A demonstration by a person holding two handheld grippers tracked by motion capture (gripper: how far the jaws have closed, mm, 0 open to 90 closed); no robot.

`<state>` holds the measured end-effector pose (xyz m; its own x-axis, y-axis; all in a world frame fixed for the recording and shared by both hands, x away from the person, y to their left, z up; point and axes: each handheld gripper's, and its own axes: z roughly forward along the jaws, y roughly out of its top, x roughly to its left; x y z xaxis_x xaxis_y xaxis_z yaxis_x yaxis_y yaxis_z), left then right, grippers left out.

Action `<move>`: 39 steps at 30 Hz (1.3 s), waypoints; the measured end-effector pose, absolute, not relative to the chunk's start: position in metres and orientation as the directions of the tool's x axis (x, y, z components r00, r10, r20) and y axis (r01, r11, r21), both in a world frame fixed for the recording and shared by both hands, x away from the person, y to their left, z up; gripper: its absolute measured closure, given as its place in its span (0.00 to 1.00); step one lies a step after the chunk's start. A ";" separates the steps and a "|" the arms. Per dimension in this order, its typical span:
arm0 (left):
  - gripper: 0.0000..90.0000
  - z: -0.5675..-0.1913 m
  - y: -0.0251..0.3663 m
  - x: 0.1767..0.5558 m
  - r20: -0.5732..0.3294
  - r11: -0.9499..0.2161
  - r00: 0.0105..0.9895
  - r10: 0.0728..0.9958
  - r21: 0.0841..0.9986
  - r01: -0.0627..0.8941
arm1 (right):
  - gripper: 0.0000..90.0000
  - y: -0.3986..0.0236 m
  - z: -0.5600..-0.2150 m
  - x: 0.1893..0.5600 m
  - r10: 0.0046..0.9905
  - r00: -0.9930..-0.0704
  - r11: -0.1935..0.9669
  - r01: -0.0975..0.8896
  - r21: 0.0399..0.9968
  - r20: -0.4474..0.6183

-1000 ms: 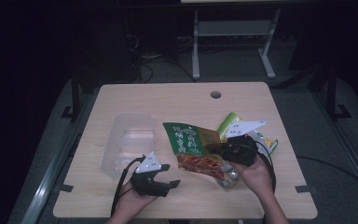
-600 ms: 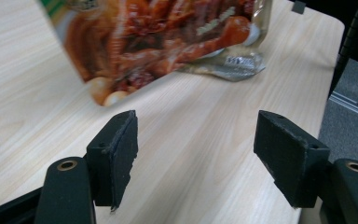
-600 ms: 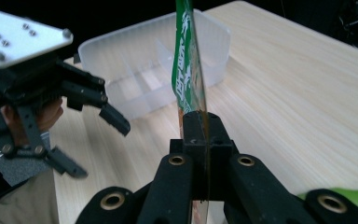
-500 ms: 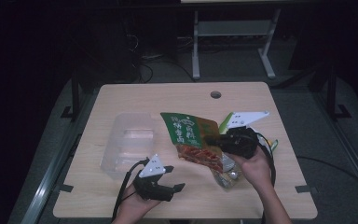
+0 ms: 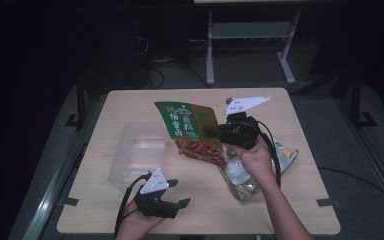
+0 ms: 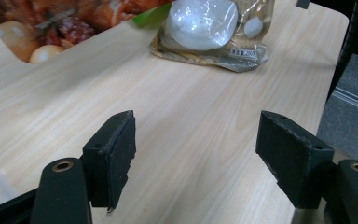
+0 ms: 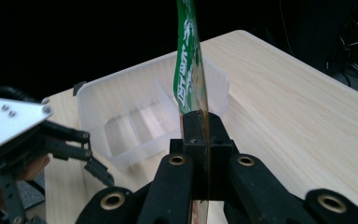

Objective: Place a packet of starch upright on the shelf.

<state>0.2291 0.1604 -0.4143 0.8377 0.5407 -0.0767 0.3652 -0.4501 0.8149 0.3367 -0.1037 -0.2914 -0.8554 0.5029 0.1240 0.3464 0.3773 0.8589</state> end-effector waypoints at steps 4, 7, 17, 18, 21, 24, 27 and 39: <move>0.31 -0.418 0.162 0.226 -0.057 -0.468 0.844 0.534 0.811 0.351 | 0.99 -0.093 -0.287 0.349 0.496 -0.859 0.377 0.343 0.860 0.126; 0.30 -0.421 0.160 0.225 -0.053 -0.483 0.853 0.518 0.806 0.343 | 0.99 -0.082 -0.285 0.360 0.491 -0.860 0.366 0.351 0.862 0.142; 0.30 -0.421 0.162 0.222 -0.063 -0.473 0.848 0.526 0.807 0.353 | 0.99 -0.051 -0.280 0.380 0.477 -0.866 0.361 0.349 0.865 0.151; 0.30 -0.420 0.162 0.222 -0.063 -0.470 0.847 0.528 0.809 0.353 | 0.99 -0.048 -0.280 0.383 0.474 -0.867 0.360 0.348 0.866 0.151; 0.30 -0.420 0.163 0.222 -0.062 -0.467 0.846 0.530 0.811 0.352 | 0.99 -0.040 -0.278 0.388 0.470 -0.870 0.363 0.345 0.865 0.149; 0.30 -0.420 0.163 0.222 -0.066 -0.463 0.844 0.532 0.812 0.355 | 0.99 -0.032 -0.277 0.392 0.464 -0.873 0.365 0.341 0.866 0.148; 0.30 -0.420 0.161 0.222 -0.067 -0.468 0.848 0.526 0.810 0.354 | 0.99 -0.028 -0.277 0.394 0.465 -0.873 0.369 0.344 0.863 0.149; 0.31 -0.423 0.161 0.224 -0.042 -0.502 0.857 0.514 0.796 0.340 | 0.99 0.018 -0.282 0.413 0.459 -0.876 0.375 0.345 0.860 0.151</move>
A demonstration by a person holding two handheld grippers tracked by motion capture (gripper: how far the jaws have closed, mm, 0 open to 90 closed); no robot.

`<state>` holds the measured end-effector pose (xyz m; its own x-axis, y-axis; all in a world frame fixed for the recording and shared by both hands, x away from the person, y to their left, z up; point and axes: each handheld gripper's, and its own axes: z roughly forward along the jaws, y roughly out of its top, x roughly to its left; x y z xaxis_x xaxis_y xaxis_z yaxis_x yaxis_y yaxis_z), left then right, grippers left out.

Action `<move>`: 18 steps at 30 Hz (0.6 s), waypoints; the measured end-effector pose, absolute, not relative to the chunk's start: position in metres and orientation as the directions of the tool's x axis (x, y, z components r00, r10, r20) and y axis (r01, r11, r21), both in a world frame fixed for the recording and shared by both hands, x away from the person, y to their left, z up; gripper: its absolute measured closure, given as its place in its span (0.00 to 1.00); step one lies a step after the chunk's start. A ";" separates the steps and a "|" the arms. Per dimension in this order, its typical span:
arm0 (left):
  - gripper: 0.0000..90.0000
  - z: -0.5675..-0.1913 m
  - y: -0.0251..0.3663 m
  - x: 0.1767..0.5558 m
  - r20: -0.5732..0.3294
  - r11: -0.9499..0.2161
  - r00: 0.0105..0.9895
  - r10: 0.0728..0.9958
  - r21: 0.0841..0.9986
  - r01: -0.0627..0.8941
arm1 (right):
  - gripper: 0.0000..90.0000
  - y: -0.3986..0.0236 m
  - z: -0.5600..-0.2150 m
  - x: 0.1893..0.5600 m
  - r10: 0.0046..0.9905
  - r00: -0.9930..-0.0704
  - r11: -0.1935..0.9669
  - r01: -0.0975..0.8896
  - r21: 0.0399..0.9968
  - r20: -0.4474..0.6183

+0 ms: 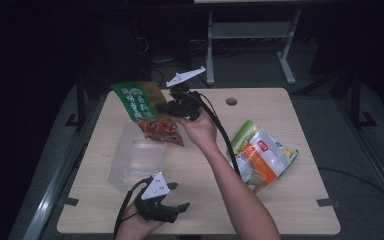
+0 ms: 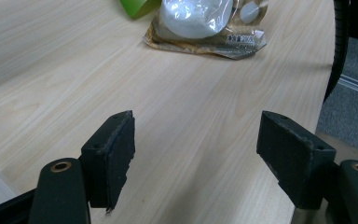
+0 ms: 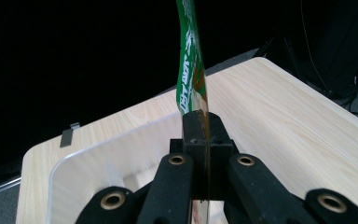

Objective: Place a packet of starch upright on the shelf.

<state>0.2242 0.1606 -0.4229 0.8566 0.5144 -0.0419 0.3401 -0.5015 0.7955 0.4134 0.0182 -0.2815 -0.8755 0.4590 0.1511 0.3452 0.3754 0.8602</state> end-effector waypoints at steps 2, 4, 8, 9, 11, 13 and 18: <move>0.30 -0.423 0.160 0.224 -0.051 -0.497 0.855 0.516 0.795 0.348 | 0.99 0.023 -0.283 0.415 0.461 -0.875 0.373 0.346 0.861 0.151; 0.30 -0.423 0.161 0.224 -0.052 -0.496 0.856 0.515 0.796 0.347 | 0.99 0.032 -0.288 0.421 0.459 -0.872 0.368 0.359 0.858 0.168; 0.30 -0.422 0.162 0.223 -0.057 -0.490 0.855 0.516 0.799 0.349 | 0.99 0.040 -0.295 0.425 0.463 -0.868 0.361 0.370 0.856 0.180; 0.30 -0.422 0.163 0.223 -0.057 -0.491 0.854 0.517 0.798 0.350 | 0.99 0.043 -0.297 0.426 0.463 -0.867 0.355 0.372 0.858 0.184; 0.30 -0.422 0.163 0.223 -0.058 -0.488 0.852 0.520 0.798 0.353 | 0.99 0.048 -0.302 0.429 0.464 -0.864 0.349 0.380 0.857 0.194; 0.30 -0.422 0.164 0.224 -0.057 -0.489 0.853 0.520 0.798 0.351 | 0.99 0.053 -0.308 0.432 0.468 -0.861 0.346 0.385 0.856 0.198; 0.31 -0.422 0.164 0.224 -0.061 -0.485 0.852 0.521 0.799 0.354 | 0.99 0.064 -0.322 0.438 0.468 -0.857 0.338 0.399 0.852 0.216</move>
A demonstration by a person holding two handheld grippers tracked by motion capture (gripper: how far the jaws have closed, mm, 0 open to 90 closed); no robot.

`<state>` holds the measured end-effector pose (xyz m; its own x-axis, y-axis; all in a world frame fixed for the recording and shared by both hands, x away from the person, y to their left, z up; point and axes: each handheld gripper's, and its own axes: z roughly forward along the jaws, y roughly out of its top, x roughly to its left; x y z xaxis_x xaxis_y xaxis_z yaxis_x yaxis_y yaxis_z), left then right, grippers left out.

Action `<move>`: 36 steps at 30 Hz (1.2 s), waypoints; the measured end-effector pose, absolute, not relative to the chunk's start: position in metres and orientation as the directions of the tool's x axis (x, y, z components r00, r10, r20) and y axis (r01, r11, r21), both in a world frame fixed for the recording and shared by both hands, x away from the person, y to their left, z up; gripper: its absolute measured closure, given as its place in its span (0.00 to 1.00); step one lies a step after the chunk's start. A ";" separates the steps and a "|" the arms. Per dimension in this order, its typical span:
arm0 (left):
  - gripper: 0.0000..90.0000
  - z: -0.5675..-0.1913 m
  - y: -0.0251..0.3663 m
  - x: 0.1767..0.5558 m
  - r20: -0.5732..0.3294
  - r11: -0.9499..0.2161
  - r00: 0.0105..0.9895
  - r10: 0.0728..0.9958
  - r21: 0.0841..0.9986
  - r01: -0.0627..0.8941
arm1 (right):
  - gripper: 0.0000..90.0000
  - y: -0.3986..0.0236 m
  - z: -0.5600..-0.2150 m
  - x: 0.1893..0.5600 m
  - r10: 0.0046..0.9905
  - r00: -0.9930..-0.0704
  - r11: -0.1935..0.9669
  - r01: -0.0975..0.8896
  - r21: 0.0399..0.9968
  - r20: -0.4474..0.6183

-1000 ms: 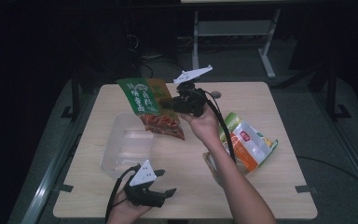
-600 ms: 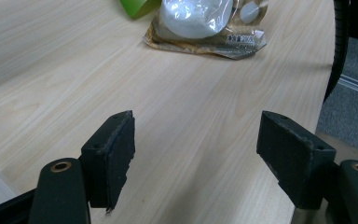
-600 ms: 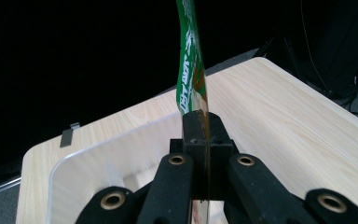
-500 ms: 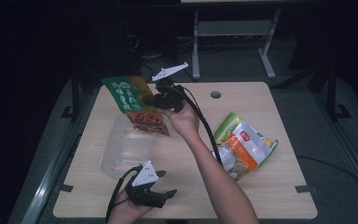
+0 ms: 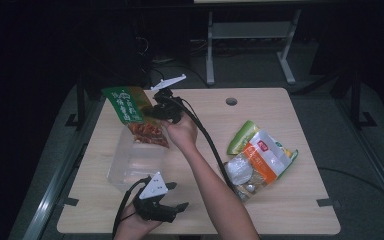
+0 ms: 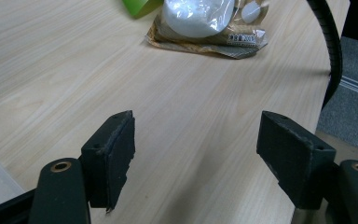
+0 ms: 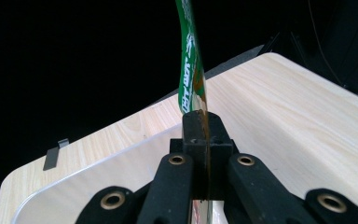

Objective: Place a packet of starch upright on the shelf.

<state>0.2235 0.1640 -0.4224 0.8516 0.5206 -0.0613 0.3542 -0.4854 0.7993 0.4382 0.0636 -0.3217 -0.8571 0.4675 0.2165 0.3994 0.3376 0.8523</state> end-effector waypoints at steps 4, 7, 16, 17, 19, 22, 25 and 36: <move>0.31 -0.422 0.167 0.224 -0.062 -0.480 0.848 0.527 0.801 0.357 | 0.99 0.069 -0.336 0.443 0.480 -0.847 0.328 0.417 0.848 0.230; 0.31 -0.421 0.168 0.224 -0.062 -0.481 0.846 0.529 0.799 0.360 | 0.99 0.069 -0.343 0.445 0.489 -0.842 0.329 0.419 0.846 0.228; 0.31 -0.421 0.169 0.224 -0.062 -0.474 0.842 0.537 0.803 0.361 | 0.99 0.058 -0.358 0.451 0.492 -0.835 0.313 0.436 0.844 0.248; 0.31 -0.421 0.169 0.224 -0.063 -0.474 0.841 0.537 0.803 0.362 | 0.99 0.057 -0.360 0.452 0.492 -0.835 0.314 0.435 0.844 0.247; 0.31 -0.421 0.168 0.224 -0.060 -0.475 0.842 0.536 0.803 0.360 | 0.99 0.054 -0.363 0.453 0.488 -0.837 0.312 0.432 0.846 0.247; 0.31 -0.422 0.168 0.225 -0.066 -0.476 0.840 0.538 0.799 0.368 | 0.99 0.048 -0.367 0.454 0.502 -0.829 0.317 0.443 0.839 0.248; 0.31 -0.422 0.168 0.225 -0.065 -0.475 0.839 0.540 0.800 0.367 | 0.99 0.045 -0.369 0.456 0.503 -0.824 0.306 0.451 0.839 0.260; 0.31 -0.422 0.169 0.226 -0.051 -0.481 0.838 0.544 0.799 0.361 | 0.79 0.038 -0.365 0.456 0.506 -0.826 0.345 0.458 0.819 0.249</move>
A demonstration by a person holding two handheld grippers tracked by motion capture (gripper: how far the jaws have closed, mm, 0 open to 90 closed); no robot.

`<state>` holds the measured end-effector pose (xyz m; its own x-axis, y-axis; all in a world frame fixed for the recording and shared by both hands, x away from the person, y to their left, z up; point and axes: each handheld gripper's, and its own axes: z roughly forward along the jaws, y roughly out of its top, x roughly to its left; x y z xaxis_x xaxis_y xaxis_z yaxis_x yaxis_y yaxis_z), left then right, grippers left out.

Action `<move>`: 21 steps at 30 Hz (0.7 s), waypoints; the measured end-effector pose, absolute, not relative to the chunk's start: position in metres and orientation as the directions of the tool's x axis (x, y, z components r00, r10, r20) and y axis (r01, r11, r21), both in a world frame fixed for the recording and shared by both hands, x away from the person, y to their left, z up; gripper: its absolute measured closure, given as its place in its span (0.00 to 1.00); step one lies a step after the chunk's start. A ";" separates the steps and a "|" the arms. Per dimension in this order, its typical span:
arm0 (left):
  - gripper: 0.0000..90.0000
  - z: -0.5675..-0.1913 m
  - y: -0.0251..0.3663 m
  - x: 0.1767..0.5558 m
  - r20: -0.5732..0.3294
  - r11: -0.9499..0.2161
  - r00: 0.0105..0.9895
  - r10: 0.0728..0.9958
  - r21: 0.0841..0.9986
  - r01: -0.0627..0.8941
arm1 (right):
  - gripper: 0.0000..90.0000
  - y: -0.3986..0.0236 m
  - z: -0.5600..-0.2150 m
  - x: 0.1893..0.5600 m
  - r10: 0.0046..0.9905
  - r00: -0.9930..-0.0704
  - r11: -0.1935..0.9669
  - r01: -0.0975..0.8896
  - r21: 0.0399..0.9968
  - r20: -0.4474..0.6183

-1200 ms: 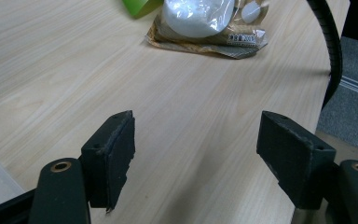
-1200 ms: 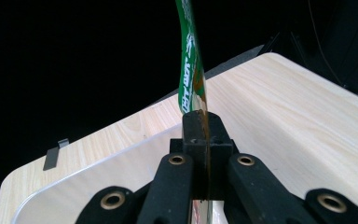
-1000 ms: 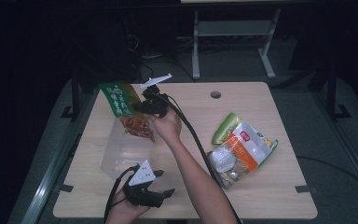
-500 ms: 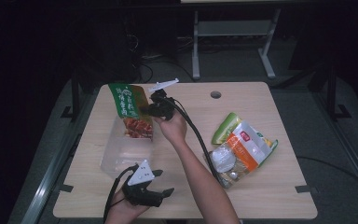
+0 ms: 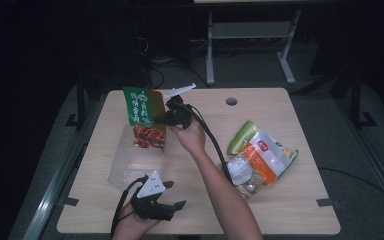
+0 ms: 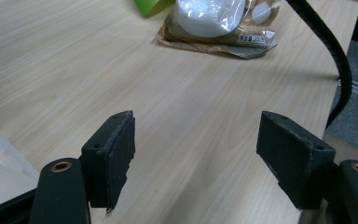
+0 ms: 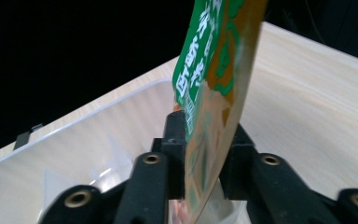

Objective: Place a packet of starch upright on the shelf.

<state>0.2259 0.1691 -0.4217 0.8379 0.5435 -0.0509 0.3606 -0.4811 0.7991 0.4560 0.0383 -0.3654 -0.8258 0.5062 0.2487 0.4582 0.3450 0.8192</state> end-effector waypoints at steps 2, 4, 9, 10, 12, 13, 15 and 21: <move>0.31 -0.423 0.167 0.226 -0.052 -0.483 0.839 0.542 0.797 0.362 | 0.75 0.035 -0.363 0.455 0.510 -0.826 0.347 0.455 0.820 0.242; 0.31 -0.424 0.167 0.226 -0.050 -0.486 0.840 0.540 0.797 0.360 | 0.72 0.030 -0.360 0.455 0.511 -0.822 0.341 0.464 0.817 0.253; 0.31 -0.424 0.166 0.227 -0.053 -0.485 0.839 0.542 0.795 0.363 | 0.66 0.018 -0.359 0.452 0.512 -0.822 0.353 0.466 0.811 0.250; 0.31 -0.424 0.166 0.227 -0.053 -0.485 0.839 0.542 0.795 0.363 | 0.66 0.015 -0.359 0.451 0.508 -0.823 0.351 0.468 0.811 0.255; 0.31 -0.424 0.167 0.227 -0.052 -0.484 0.838 0.544 0.796 0.364 | 0.65 0.013 -0.359 0.450 0.509 -0.821 0.350 0.473 0.809 0.259; 0.31 -0.424 0.167 0.227 -0.047 -0.492 0.839 0.542 0.792 0.362 | 0.64 0.011 -0.360 0.450 0.508 -0.821 0.351 0.473 0.808 0.260; 0.30 -0.425 0.167 0.227 -0.053 -0.486 0.836 0.546 0.793 0.367 | 0.60 0.007 -0.360 0.449 0.494 -0.819 0.341 0.492 0.801 0.293; 0.31 -0.426 0.167 0.228 -0.058 -0.483 0.834 0.549 0.792 0.373 | 0.57 -0.003 -0.358 0.442 0.494 -0.826 0.364 0.481 0.798 0.272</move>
